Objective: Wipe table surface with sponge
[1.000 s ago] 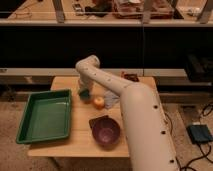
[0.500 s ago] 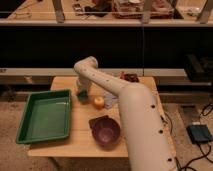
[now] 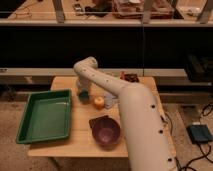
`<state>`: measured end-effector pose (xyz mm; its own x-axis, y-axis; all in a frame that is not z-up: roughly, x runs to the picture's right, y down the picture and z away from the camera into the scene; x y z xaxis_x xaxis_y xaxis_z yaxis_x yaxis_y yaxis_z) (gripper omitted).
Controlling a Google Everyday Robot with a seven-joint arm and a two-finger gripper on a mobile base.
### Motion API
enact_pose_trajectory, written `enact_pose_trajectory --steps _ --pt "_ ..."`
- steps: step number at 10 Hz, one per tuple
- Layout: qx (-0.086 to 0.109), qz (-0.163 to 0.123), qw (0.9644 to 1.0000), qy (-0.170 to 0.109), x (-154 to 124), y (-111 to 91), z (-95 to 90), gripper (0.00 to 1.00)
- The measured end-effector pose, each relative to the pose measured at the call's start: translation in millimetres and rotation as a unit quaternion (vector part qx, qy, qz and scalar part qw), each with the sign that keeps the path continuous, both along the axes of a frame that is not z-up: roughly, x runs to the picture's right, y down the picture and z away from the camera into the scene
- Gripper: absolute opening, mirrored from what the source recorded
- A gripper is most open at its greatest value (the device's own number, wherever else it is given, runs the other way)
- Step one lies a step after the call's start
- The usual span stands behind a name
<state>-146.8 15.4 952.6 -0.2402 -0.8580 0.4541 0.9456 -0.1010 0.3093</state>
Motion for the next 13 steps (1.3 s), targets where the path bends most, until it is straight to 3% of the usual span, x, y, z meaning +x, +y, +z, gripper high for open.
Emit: enact_pose_trajectory --steps 1,3,7,8,13 --pt "0.009 0.001 0.9999 0.008 5.4 7.2 -4.5 0.18" --pt "0.013 0.0 0.9998 0.016 11.1 19.1 -8.3 0.1" --pt "-0.006 -0.009 0.9997 0.02 9.5 53.1 -0.4 0.1" --pt "-0.012 -0.002 0.9999 0.007 8.3 59.1 2.2 0.1" --pt "-0.018 -0.004 0.9998 0.004 8.6 62.6 -1.9 0.1"
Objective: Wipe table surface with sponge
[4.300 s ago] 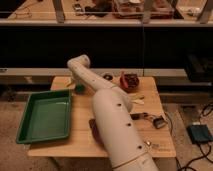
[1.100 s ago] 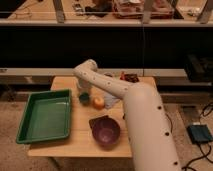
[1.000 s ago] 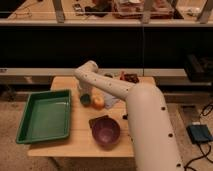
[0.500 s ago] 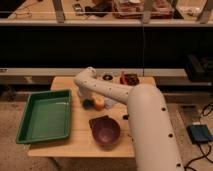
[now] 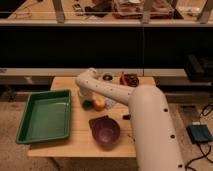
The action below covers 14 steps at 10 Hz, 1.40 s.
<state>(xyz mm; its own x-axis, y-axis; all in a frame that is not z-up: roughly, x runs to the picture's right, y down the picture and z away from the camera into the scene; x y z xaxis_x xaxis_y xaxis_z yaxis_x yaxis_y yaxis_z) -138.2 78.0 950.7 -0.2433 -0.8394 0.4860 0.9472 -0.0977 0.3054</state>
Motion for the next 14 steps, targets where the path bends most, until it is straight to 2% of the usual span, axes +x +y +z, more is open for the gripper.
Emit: enact_pose_trajectory --steps 10,14 --pt "-0.001 -0.001 1.0 0.0 -0.6 0.7 -0.8 0.1" --pt "-0.003 -0.003 1.0 0.0 -1.8 -4.9 -10.3 0.1"
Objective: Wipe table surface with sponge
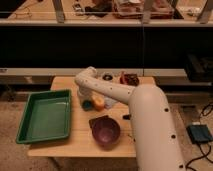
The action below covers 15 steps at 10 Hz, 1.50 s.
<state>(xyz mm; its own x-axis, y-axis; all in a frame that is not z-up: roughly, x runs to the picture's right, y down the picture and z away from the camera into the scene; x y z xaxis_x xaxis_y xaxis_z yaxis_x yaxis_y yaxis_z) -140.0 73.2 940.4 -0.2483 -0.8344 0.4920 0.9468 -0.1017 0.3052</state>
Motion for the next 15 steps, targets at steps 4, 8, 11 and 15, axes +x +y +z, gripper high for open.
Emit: enact_pose_trajectory --steps 4,8,11,15 --pt "0.002 0.002 1.0 0.0 0.6 -9.9 -8.7 0.1" --pt "0.005 0.012 0.9999 0.004 6.6 -12.1 -6.8 0.1" --pt "0.008 0.043 0.9988 0.022 37.9 -12.9 -5.3 0.1" --pt "-0.001 0.047 0.9983 0.035 56.2 5.3 -23.0 0.1"
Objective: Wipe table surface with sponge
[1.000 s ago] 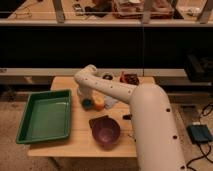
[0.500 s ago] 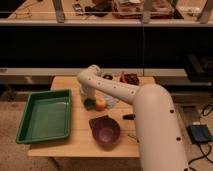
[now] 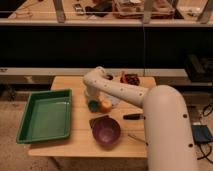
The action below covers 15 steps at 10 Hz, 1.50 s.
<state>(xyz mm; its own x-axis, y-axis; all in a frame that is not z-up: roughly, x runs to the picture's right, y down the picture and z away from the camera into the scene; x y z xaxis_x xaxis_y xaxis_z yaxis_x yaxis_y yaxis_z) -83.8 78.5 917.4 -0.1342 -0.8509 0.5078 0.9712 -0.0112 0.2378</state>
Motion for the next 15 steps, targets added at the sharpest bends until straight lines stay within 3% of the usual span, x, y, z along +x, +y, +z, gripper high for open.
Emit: enact_pose_trajectory --steps 5,6,8,11,12,14,15 --pt "-0.025 -0.029 0.9992 0.007 6.0 55.9 -30.7 0.1" --pt "-0.029 -0.048 0.9984 -0.002 -4.5 70.9 -34.0 0.1" --pt "-0.02 -0.076 0.9966 -0.025 -32.5 84.5 -39.6 0.1" --pt "0.018 -0.124 0.9895 -0.072 -89.5 87.8 -61.8 0.1" --pt "0.034 -0.141 0.9852 -0.091 -107.3 84.5 -69.6 0.1" --pt "0.041 -0.142 0.9838 -0.102 -116.0 75.7 -66.4 0.1" --pt "0.04 -0.137 0.9844 -0.104 -114.5 67.6 -56.0 0.1"
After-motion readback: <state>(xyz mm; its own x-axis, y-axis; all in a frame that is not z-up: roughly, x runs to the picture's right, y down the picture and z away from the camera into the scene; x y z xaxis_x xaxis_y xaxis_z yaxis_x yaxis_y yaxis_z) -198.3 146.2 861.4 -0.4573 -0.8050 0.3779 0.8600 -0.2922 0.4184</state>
